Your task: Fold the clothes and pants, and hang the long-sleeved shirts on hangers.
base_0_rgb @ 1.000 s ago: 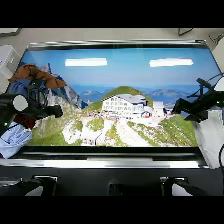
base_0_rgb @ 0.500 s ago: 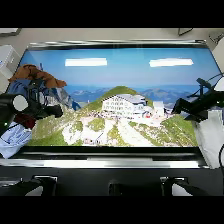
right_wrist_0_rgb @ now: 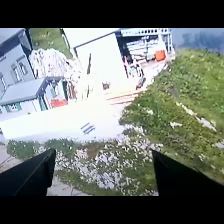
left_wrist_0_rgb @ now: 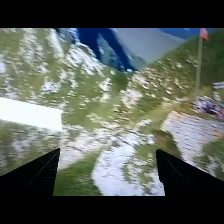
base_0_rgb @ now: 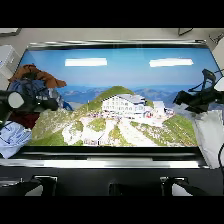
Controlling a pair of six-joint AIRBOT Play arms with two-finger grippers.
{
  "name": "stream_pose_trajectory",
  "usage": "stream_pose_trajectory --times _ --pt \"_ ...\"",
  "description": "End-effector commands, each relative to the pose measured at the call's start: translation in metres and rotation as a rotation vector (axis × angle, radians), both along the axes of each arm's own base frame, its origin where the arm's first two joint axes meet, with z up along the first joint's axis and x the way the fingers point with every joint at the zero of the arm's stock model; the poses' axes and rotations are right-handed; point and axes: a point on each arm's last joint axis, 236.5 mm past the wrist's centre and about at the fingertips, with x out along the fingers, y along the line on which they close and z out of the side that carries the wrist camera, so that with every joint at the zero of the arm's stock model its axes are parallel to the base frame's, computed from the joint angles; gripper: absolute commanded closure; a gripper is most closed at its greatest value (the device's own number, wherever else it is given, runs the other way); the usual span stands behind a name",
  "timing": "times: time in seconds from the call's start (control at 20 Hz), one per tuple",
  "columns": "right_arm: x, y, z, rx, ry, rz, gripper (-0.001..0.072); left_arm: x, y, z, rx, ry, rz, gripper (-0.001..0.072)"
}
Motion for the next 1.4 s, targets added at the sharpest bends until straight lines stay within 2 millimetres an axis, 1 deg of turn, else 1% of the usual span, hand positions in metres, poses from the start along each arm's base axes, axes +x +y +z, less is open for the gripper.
stream_pose_trajectory --times 0.0,0.05,0.1,0.15,0.2,0.25,0.3,0.35,0.4,0.5,0.65,0.75,0.8,0.85,0.9,0.95,1.0,1.05,1.1,1.15,1.2,1.25,1.3,1.35 --pt "0.016 -0.004 0.006 -0.034 -0.078 0.033 0.004 -0.04 0.143 0.042 0.302 0.136 0.258 -0.0009" --pt "0.012 -0.003 0.004 -0.039 -0.062 0.063 0.004 -0.065 0.177 0.044 0.293 0.206 0.359 -0.0009" --pt "0.007 -0.001 0.001 -0.033 -0.037 0.073 0.004 -0.088 0.202 0.037 0.245 0.255 0.466 -0.0009" --pt "0.0 0.001 -0.001 -0.025 -0.008 0.079 0.004 -0.108 0.221 0.024 0.175 0.285 0.559 -0.0009" --pt "-0.006 0.003 -0.003 -0.016 0.02 0.085 0.004 -0.123 0.234 0.008 0.106 0.295 0.633 -0.001" --pt "-0.012 0.006 -0.005 -0.004 0.046 0.091 0.004 -0.131 0.242 -0.01 0.049 0.29 0.678 -0.001" --pt "-0.019 0.01 -0.006 0.016 0.074 0.099 0.004 -0.136 0.248 -0.029 -0.009 0.269 0.705 -0.0011" --pt "-0.024 0.015 -0.006 0.038 0.095 0.105 0.004 -0.136 0.25 -0.046 -0.061 0.236 0.725 -0.0011" --pt "-0.029 0.021 -0.006 0.064 0.113 0.112 0.004 -0.133 0.25 -0.063 -0.11 0.199 0.732 -0.0012" --pt "-0.033 0.033 -0.004 0.116 0.129 0.118 0.004 -0.127 0.246 -0.091 -0.16 0.165 0.717 -0.0012" --pt "-0.037 0.043 -0.001 0.168 0.148 0.091 0.004 -0.118 0.236 -0.121 -0.206 0.178 0.646 -0.001" --pt "-0.041 0.046 -0.001 0.186 0.173 0.073 0.004 -0.116 0.231 -0.133 -0.232 0.199 0.609 -0.0005" --pt "-0.044 0.047 -0.001 0.193 0.186 0.066 0.004 -0.117 0.23 -0.136 -0.236 0.211 0.606 0.0071" --pt "-0.047 0.048 -0.001 0.197 0.201 0.067 0.004 -0.118 0.229 -0.137 -0.237 0.218 0.597 0.0354" --pt "-0.05 0.049 -0.001 0.2 0.21 0.069 0.004 -0.12 0.227 -0.137 -0.237 0.229 0.573 0.0598" --pt "-0.052 0.049 -0.001 0.204 0.219 0.072 0.004 -0.123 0.223 -0.135 -0.248 0.25 0.556 0.0678" --pt "-0.053 0.05 -0.001 0.207 0.225 0.075 0.004 -0.125 0.218 -0.128 -0.263 0.264 0.549 0.0679" --pt "-0.053 0.05 -0.001 0.206 0.225 0.075 0.004 -0.121 0.219 -0.112 -0.257 0.239 0.547 0.068" --pt "-0.052 0.05 -0.001 0.204 0.221 0.075 0.004 -0.108 0.229 -0.082 -0.229 0.151 0.57 0.068" --pt "-0.05 0.049 -0.001 0.202 0.21 0.071 0.004 -0.092 0.242 -0.039 -0.192 0.019 0.614 0.068" --pt "-0.045 0.048 -0.001 0.198 0.192 0.067 0.004 -0.074 0.252 0.013 -0.171 -0.147 0.667 0.068" --pt "-0.041 0.047 -0.001 0.194 0.172 0.063 0.004 -0.057 0.254 0.075 -0.162 -0.345 0.685 0.068" --pt "-0.036 0.046 0.0 0.189 0.151 0.057 0.004 -0.045 0.243 0.149 -0.151 -0.561 0.655 0.068" --pt "-0.031 0.045 0.0 0.186 0.133 0.052 0.004 -0.042 0.22 0.212 -0.149 -0.733 0.599 0.068"
